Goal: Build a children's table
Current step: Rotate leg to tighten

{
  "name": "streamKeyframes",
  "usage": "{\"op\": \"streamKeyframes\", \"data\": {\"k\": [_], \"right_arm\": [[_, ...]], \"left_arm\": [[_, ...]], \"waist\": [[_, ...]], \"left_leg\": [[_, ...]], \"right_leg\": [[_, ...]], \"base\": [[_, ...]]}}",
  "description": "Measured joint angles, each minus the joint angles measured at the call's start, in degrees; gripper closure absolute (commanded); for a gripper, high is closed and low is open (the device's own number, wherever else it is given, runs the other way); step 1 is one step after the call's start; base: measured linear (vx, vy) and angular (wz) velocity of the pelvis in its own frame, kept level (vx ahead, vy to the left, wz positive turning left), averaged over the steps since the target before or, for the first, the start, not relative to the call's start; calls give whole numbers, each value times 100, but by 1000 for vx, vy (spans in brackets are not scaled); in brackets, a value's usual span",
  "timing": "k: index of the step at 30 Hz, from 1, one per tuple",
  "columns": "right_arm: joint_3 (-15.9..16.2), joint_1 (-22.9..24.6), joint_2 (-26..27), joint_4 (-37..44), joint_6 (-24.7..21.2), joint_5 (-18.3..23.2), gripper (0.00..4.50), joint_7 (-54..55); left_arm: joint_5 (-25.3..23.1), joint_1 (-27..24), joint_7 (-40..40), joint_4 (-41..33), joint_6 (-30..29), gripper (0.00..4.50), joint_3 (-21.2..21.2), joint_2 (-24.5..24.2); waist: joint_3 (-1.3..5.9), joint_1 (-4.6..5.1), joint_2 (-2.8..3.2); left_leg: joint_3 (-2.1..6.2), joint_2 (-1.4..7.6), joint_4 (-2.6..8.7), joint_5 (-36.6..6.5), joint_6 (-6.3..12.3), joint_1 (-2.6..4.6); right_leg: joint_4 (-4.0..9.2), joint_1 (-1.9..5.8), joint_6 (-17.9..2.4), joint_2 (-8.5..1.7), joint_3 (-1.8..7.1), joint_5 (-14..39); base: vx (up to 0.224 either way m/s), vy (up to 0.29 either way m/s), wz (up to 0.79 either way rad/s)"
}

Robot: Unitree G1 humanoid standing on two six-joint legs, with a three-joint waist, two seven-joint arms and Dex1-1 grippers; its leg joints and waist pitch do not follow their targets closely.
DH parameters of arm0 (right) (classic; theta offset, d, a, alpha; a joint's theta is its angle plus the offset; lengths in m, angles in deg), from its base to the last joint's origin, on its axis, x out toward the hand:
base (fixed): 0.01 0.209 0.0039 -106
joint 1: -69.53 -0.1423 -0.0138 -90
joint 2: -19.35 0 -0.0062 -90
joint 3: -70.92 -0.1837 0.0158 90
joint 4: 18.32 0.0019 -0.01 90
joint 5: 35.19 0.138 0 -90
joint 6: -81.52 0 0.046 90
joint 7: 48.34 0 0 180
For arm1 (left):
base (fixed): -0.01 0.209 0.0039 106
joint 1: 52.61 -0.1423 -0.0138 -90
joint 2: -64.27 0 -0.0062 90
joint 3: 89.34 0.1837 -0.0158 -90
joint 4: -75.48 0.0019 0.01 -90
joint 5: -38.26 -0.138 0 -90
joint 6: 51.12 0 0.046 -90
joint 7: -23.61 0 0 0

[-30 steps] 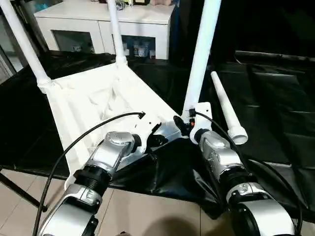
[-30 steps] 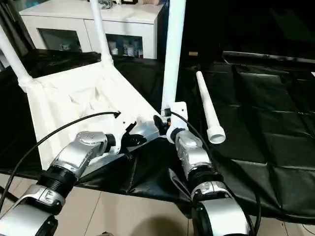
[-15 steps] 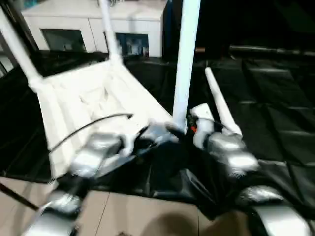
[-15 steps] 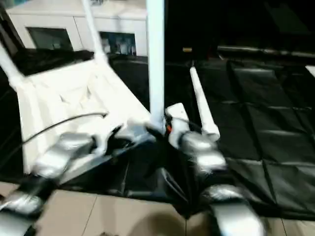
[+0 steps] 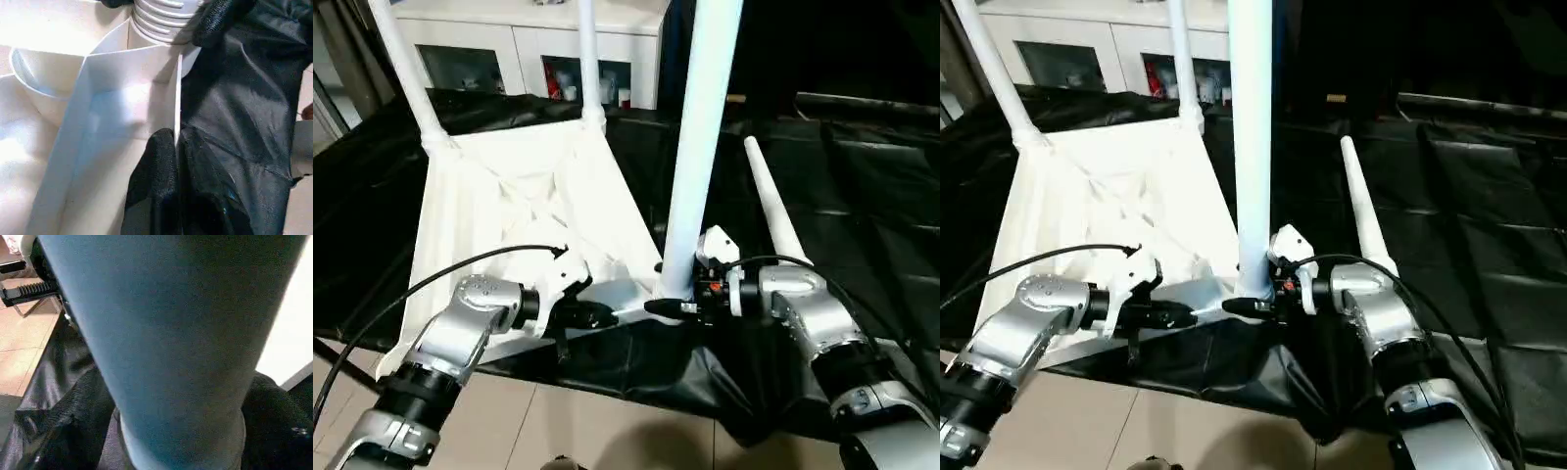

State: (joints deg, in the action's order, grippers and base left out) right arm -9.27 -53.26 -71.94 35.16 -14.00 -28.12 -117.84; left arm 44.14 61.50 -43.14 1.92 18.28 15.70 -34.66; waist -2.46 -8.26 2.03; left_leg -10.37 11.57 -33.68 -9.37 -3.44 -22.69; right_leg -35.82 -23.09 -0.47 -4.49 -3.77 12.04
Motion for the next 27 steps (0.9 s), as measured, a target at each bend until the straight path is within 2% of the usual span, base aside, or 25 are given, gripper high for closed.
{"op": "streamKeyframes", "data": {"k": [5,12,16,18,20,24,27], "right_arm": [[59,4,-54,49,-48,1,160,-43],[-26,24,46,32,-63,-5,169,154],[-461,-61,547,-399,-45,-54,170,1726],[-833,-245,962,-783,-69,-49,171,2969],[-1059,-415,1202,-1018,-83,-50,171,3903],[-1266,-620,1489,-1330,3,-81,171,5007],[-1317,-728,1547,-1570,205,-199,171,5286]], "left_arm": [[4,-14,-23,-34,-36,450,7,-3],[-1,-16,126,-32,-97,450,-11,73],[-122,221,950,311,-302,450,-140,485],[-216,567,1601,774,-504,450,-253,917],[-268,814,2056,1081,-611,450,-289,1220],[-301,1108,2547,1555,-559,450,-307,1561],[-345,1251,2660,1818,-440,450,-318,1707]], "waist": [[0,-3,0],[1,4,-1],[1,95,-7],[0,161,-8],[-1,178,-5],[7,170,7],[11,160,14]], "left_leg": [[0,1,-5,1,-1,1],[0,2,-12,1,0,3],[-4,1,-4,2,-7,49],[-4,-1,7,4,-11,67],[-2,-2,13,8,-17,66],[1,-3,16,8,-17,69],[0,-7,16,8,-17,67]], "right_leg": [[-9,0,0,0,0,0],[-15,2,0,0,1,0],[-27,22,3,0,10,-16],[-29,32,8,0,11,-22],[-25,28,21,0,10,-19],[-24,39,25,0,8,-20],[-20,47,26,-3,10,-20]], "base": [[0,0,0],[0,0,0],[0,0,0],[0,0,0],[0,0,0],[0,0,0],[0,0,0]]}}
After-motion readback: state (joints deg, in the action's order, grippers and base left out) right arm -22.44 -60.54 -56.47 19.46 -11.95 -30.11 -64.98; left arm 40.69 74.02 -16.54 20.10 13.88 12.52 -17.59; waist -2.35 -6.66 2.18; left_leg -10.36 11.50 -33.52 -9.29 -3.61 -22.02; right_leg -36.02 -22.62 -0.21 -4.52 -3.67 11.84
